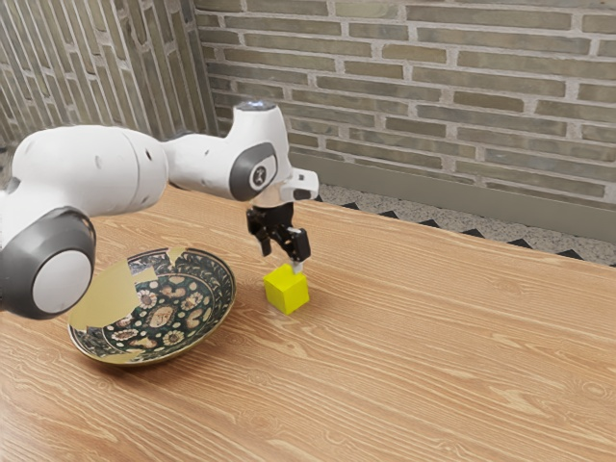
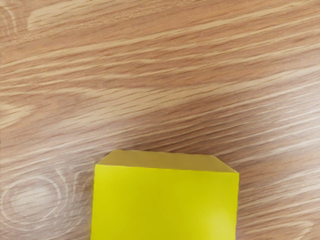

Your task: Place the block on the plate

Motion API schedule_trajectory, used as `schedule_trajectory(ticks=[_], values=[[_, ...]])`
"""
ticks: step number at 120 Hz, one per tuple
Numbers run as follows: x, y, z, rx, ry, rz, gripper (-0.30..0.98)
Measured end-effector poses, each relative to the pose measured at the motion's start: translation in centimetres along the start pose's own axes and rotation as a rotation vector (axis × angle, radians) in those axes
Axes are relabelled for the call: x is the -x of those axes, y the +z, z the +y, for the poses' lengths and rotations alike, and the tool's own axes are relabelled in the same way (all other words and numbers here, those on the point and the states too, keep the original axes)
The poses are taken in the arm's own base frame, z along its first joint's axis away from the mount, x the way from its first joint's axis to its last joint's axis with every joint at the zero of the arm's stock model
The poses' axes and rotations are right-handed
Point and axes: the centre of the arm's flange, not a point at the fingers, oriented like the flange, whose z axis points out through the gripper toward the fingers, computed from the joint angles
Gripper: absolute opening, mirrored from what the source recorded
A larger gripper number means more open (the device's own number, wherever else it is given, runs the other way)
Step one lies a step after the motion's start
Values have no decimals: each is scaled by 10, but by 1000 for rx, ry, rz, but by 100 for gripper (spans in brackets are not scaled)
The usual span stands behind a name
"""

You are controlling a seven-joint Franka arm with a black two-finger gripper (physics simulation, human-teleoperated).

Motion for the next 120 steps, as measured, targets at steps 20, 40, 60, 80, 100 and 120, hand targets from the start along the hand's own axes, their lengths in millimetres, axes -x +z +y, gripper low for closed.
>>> schedule_trajectory(ticks=[20, 40, 60, 80, 100, 120], values=[[-5, 29, -3, 1, -54, -22, 69], [-5, 43, -2, -3, -69, -37, 69], [-4, 59, -2, -5, -70, -59, 69], [-4, 72, -1, -6, -65, -71, 69], [-6, 74, 3, -11, -55, -61, 49], [-7, 67, 1, -17, -53, -46, 40]])
